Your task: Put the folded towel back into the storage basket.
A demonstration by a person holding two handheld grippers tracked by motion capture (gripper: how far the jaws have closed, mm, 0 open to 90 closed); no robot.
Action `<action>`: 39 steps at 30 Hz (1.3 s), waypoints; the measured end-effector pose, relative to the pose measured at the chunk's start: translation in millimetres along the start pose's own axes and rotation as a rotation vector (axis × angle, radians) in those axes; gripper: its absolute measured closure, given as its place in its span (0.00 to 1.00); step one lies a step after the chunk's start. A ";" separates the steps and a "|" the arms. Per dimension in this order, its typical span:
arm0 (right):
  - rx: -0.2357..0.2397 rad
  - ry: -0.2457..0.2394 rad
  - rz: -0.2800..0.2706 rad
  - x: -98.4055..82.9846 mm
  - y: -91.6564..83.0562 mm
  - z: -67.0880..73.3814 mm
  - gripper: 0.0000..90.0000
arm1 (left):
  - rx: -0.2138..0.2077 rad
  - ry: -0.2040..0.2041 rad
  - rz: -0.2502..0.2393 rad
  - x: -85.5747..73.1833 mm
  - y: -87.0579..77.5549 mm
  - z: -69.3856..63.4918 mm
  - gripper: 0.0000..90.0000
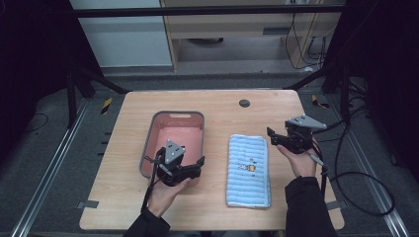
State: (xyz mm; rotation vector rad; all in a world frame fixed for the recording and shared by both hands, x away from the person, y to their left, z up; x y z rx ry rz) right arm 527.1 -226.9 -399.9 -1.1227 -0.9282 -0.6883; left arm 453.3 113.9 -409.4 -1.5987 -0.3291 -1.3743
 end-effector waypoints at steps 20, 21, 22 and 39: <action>0.003 -0.015 0.042 -7.9 23.0 -1.2 0.33 | -0.070 0.024 0.015 -3.8 19.3 -39.6 0.29; 0.007 -0.011 0.046 -9.8 25.6 -1.3 0.33 | -0.073 0.033 0.018 -4.3 20.9 -42.9 0.30; 0.007 -0.011 0.046 -9.8 25.6 -1.3 0.33 | -0.073 0.033 0.018 -4.3 20.9 -42.9 0.30; 0.000 -0.014 0.109 -30.7 50.4 -3.3 0.36 | -0.115 0.044 0.057 -21.3 37.6 -64.5 0.36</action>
Point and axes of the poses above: each handheld gripper's, and its own axes: y roughly forward along the jaws, x roughly out of its top, z roughly to its left, the point moved 2 cm from there along y, roughly forward along the jaws, and after that the axes turned 9 degrees about y, right-handed, at the moved point
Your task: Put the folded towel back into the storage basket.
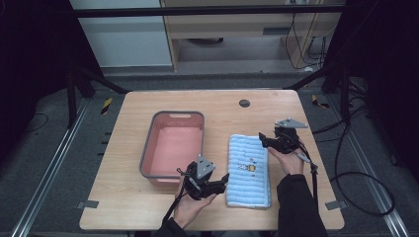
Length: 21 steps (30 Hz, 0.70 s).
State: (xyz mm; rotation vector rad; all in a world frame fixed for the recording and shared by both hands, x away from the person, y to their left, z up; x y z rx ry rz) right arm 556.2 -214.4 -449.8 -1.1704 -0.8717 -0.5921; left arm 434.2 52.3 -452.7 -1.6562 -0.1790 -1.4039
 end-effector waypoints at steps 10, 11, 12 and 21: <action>0.024 0.010 0.019 -9.8 8.6 -3.5 0.39 | -0.019 0.005 0.028 -7.7 11.5 -8.8 0.40; 0.024 0.013 0.026 -11.4 9.6 -3.8 0.39 | -0.019 0.005 0.028 -7.7 11.5 -8.8 0.40; 0.022 0.005 0.030 -12.8 11.0 -4.7 0.40 | -0.025 0.005 0.038 -10.6 14.7 -10.9 0.41; 0.014 0.014 0.058 -19.9 18.8 -8.3 0.42 | -0.049 0.010 0.080 -21.6 27.1 -20.1 0.44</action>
Point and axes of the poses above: each handheld gripper's, and its own axes: y roughly forward along the jaws, x roughly out of its top, z roughly to its left, the point moved 2 cm from there along y, roughly forward along the jaws, and after that the axes turned 9 degrees about y, right-handed, at the moved point
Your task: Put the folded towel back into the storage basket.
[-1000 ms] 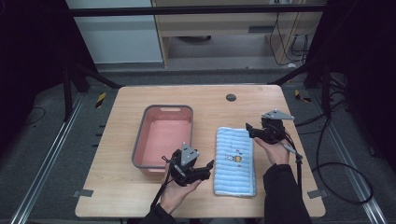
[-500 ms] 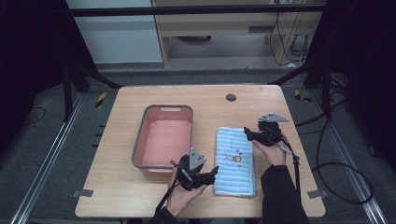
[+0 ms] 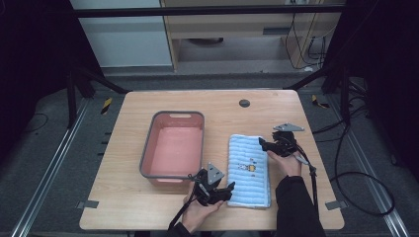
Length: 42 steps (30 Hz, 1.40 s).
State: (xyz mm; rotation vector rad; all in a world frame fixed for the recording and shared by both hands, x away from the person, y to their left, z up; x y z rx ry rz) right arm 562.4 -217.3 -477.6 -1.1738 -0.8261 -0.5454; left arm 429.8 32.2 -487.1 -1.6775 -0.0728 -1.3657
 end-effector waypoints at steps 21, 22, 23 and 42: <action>-0.009 0.010 0.086 -20.6 21.8 -10.2 0.48 | -0.023 -0.009 0.058 -14.5 20.9 -9.4 0.56; -0.009 0.010 0.086 -20.6 21.8 -10.2 0.48 | -0.023 -0.009 0.058 -14.5 20.9 -9.4 0.57; -0.002 0.016 0.085 -21.2 22.7 -10.1 0.49 | -0.024 -0.011 0.062 -15.0 21.8 -9.6 0.58; 0.039 0.046 0.122 -26.6 28.2 -2.3 0.79 | -0.055 -0.062 0.072 -15.2 25.6 -13.6 0.79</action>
Point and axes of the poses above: each handheld gripper's, and its own axes: y roughly forward along the jaws, x roughly out of its top, z roughly to its left, the point moved 2 cm from there along y, roughly forward along the jaws, and after that the axes turned 9 degrees about y, right-handed, at the moved point
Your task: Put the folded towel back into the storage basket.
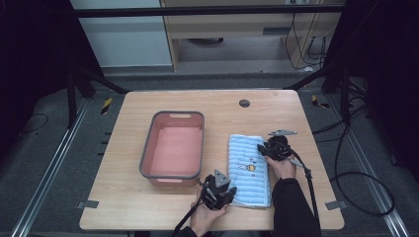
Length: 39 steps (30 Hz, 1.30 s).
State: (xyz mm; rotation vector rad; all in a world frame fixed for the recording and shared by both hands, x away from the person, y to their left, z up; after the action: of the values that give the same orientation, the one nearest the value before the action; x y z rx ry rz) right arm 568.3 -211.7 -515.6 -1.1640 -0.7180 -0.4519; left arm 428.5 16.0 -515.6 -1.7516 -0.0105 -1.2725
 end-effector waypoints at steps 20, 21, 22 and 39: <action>0.057 0.004 -0.074 10.3 -23.0 11.0 0.93 | 0.005 -0.003 -0.047 7.0 -12.3 -1.3 0.93; 0.060 0.004 -0.080 11.6 -26.0 11.8 0.93 | 0.008 0.005 -0.052 8.9 -14.9 -1.8 0.93; 0.063 0.003 -0.082 13.1 -28.7 12.7 0.93 | 0.013 0.019 -0.055 11.5 -18.5 -2.4 0.93; 0.059 -0.026 -0.206 47.2 -79.0 33.9 0.93 | 0.031 0.062 -0.133 40.9 -58.2 -0.3 0.94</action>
State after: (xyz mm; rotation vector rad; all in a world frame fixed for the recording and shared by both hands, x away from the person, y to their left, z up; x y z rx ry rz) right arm 539.7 -205.4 -421.9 -1.0469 -0.8732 -0.5850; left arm 418.4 28.7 -446.3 -1.7073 -0.1124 -1.4144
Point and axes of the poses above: each handheld gripper's, and its own axes: y roughly forward along the jaws, x roughly out of its top, z roughly to its left, the point moved 2 cm from there along y, roughly forward along the jaws, and after that the axes turned 9 degrees about y, right-handed, at the moved point
